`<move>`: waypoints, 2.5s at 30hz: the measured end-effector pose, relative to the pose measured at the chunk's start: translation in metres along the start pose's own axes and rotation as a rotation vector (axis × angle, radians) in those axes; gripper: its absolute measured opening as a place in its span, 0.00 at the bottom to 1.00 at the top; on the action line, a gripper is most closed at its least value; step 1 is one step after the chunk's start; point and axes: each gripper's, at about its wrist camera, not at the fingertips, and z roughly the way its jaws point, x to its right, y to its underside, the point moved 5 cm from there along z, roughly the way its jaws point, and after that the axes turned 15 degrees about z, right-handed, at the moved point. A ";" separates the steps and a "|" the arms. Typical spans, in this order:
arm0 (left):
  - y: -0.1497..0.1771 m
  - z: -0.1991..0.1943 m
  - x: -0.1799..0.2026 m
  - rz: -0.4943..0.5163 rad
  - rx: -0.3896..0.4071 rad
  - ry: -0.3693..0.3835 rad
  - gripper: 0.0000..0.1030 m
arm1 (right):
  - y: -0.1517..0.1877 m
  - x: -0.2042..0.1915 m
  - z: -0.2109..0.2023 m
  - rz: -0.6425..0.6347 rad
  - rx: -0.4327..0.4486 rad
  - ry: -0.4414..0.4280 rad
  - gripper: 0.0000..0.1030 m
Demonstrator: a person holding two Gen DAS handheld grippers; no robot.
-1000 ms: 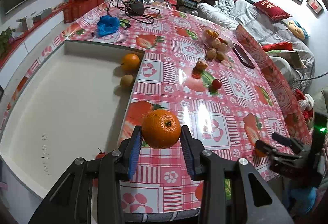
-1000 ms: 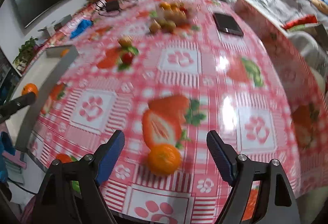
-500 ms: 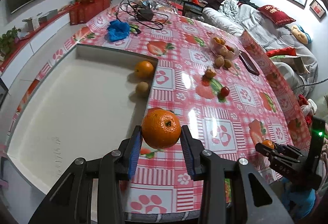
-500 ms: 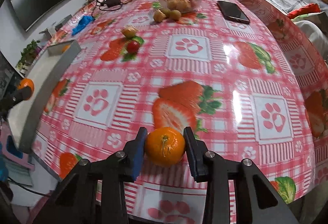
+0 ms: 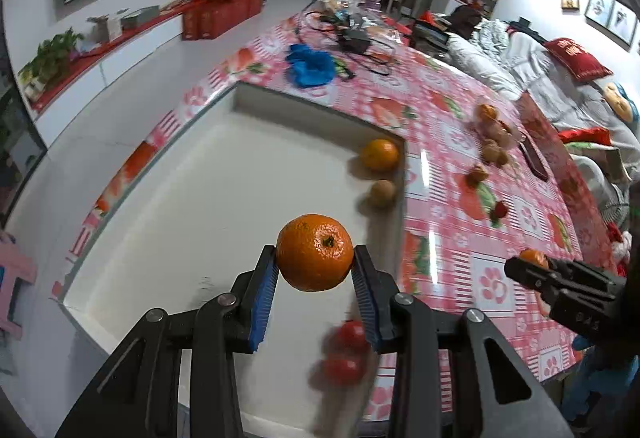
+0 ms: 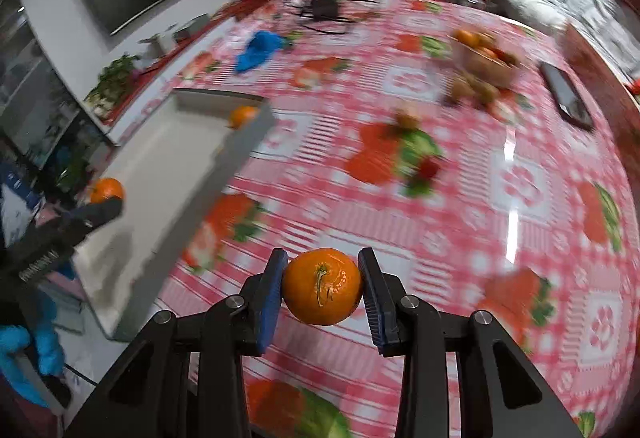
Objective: Organize fruits
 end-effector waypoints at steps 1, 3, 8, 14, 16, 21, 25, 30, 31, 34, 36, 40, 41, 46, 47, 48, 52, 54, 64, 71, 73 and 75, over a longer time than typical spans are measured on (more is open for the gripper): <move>0.001 0.001 -0.003 -0.006 -0.004 -0.003 0.40 | -0.002 -0.008 0.002 -0.012 -0.003 -0.009 0.37; 0.005 0.005 -0.010 -0.018 -0.016 -0.010 0.40 | -0.006 -0.030 0.006 -0.045 -0.011 -0.032 0.37; 0.017 0.014 -0.026 -0.047 -0.043 -0.018 0.40 | -0.013 -0.077 0.021 -0.119 -0.031 -0.074 0.37; 0.026 0.021 -0.041 -0.076 -0.066 -0.023 0.40 | -0.015 -0.118 0.046 -0.161 -0.078 -0.108 0.37; 0.028 0.023 -0.043 -0.076 -0.073 -0.022 0.40 | -0.015 -0.124 0.052 -0.161 -0.092 -0.115 0.37; 0.028 0.023 -0.041 -0.048 -0.066 -0.033 0.41 | -0.011 -0.137 0.065 -0.174 -0.126 -0.117 0.37; 0.027 0.022 -0.038 -0.037 -0.061 -0.045 0.68 | -0.008 -0.140 0.065 -0.182 -0.132 -0.125 0.57; 0.020 0.014 -0.032 -0.032 -0.043 -0.061 0.77 | -0.014 -0.132 0.048 -0.191 -0.072 -0.111 0.69; 0.019 0.013 -0.030 -0.028 -0.041 -0.062 0.77 | -0.015 -0.128 0.044 -0.184 -0.062 -0.109 0.69; 0.010 0.006 -0.015 0.008 -0.023 -0.066 0.77 | -0.020 -0.104 0.031 -0.142 -0.022 -0.097 0.91; 0.003 0.001 0.001 0.038 -0.006 -0.053 0.77 | -0.024 -0.084 0.019 -0.106 0.023 -0.078 0.99; -0.014 -0.004 0.047 0.121 0.029 -0.002 0.79 | -0.030 -0.025 -0.002 -0.015 0.087 -0.009 0.99; -0.019 -0.004 0.066 0.154 0.038 0.021 0.80 | -0.030 -0.005 -0.007 0.017 0.103 0.013 0.99; -0.032 0.014 0.137 0.260 0.042 0.093 0.81 | -0.023 0.095 -0.026 0.184 0.143 0.168 0.99; -0.033 0.018 0.147 0.271 0.035 0.099 0.81 | -0.020 0.119 -0.030 0.214 0.158 0.215 0.99; -0.033 0.027 0.163 0.285 0.019 0.113 0.81 | -0.017 0.134 -0.034 0.237 0.168 0.243 0.99; -0.033 0.051 0.200 0.300 -0.014 0.134 0.81 | 0.000 0.200 -0.042 0.333 0.194 0.353 0.99; -0.034 0.059 0.215 0.313 -0.005 0.125 0.81 | 0.007 0.222 -0.042 0.367 0.202 0.376 0.99; -0.032 0.088 0.229 0.300 -0.035 0.067 0.81 | 0.018 0.236 -0.032 0.311 0.252 0.398 0.99; -0.023 0.101 0.227 0.314 -0.063 0.033 0.87 | 0.016 0.239 -0.030 0.306 0.248 0.385 1.00; -0.022 0.102 0.224 0.301 -0.055 0.027 0.91 | 0.016 0.239 -0.030 0.307 0.248 0.385 1.00; -0.021 0.103 0.221 0.295 -0.050 0.012 0.97 | 0.017 0.239 -0.030 0.307 0.248 0.386 1.00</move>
